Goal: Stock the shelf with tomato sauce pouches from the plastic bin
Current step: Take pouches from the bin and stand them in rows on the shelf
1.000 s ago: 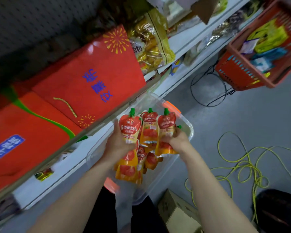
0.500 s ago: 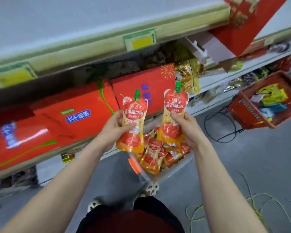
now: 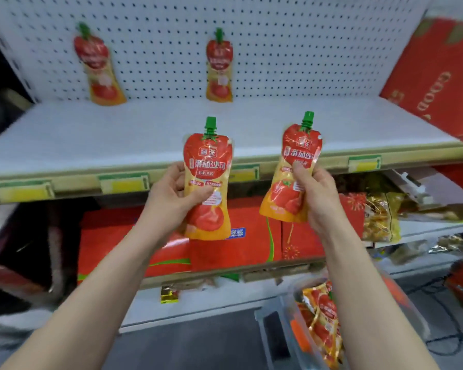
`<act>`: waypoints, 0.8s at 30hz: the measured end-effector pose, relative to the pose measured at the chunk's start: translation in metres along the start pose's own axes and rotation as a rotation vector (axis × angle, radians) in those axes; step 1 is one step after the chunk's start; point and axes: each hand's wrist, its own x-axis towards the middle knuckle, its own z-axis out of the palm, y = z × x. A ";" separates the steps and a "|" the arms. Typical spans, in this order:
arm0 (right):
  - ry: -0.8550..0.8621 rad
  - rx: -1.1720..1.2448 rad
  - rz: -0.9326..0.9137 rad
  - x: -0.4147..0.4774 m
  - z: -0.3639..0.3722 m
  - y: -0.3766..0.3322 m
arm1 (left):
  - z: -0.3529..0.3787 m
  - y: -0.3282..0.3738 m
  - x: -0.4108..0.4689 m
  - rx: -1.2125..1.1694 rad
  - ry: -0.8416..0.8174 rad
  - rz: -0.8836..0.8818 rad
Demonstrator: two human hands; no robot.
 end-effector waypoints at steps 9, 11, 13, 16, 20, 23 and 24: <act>-0.213 -0.121 -0.124 0.067 0.158 -0.046 | -0.130 0.055 0.053 0.014 0.364 0.142; -0.264 -0.164 -0.126 0.088 0.188 -0.052 | -0.154 0.061 0.069 0.009 0.425 0.157; -0.330 -0.196 -0.121 0.112 0.219 -0.053 | -0.178 0.066 0.084 0.002 0.472 0.168; -0.418 -0.244 -0.093 0.150 0.266 -0.049 | -0.207 0.073 0.104 0.005 0.538 0.179; -0.478 -0.294 -0.061 0.196 0.330 -0.028 | -0.238 0.074 0.129 0.026 0.607 0.171; -0.501 -0.315 -0.051 0.225 0.374 -0.007 | -0.255 0.072 0.145 0.034 0.640 0.152; -0.504 -0.323 -0.050 0.232 0.387 0.000 | -0.260 0.072 0.149 0.035 0.647 0.146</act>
